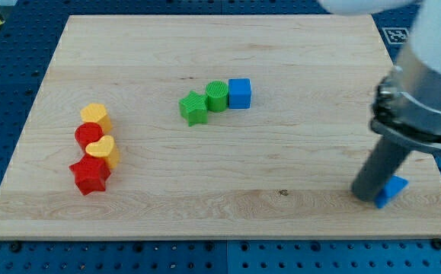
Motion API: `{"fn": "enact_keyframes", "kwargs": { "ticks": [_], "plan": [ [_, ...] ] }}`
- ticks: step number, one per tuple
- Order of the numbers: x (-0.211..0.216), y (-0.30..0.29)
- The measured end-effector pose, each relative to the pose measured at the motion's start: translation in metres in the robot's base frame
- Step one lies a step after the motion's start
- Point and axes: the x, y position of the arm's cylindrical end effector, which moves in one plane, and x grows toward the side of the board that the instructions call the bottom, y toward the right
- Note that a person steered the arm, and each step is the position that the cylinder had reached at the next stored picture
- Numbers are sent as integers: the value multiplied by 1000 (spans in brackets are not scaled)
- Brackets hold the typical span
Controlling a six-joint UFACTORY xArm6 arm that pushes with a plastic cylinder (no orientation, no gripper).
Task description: Slide the blue cube towards the bottom right
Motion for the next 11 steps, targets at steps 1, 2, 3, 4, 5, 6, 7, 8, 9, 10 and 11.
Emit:
{"fn": "enact_keyframes", "kwargs": {
  "ticks": [1,2,3,4,5,6,7,8,9,10,11],
  "plan": [
    [0,47],
    [0,32],
    [-18,-14],
    [-78,3],
    [-149,16],
    [-196,-34],
    [-221,-109],
    [-217,-174],
    [-198,-189],
    [-176,-186],
    [-152,-176]
  ]
}}
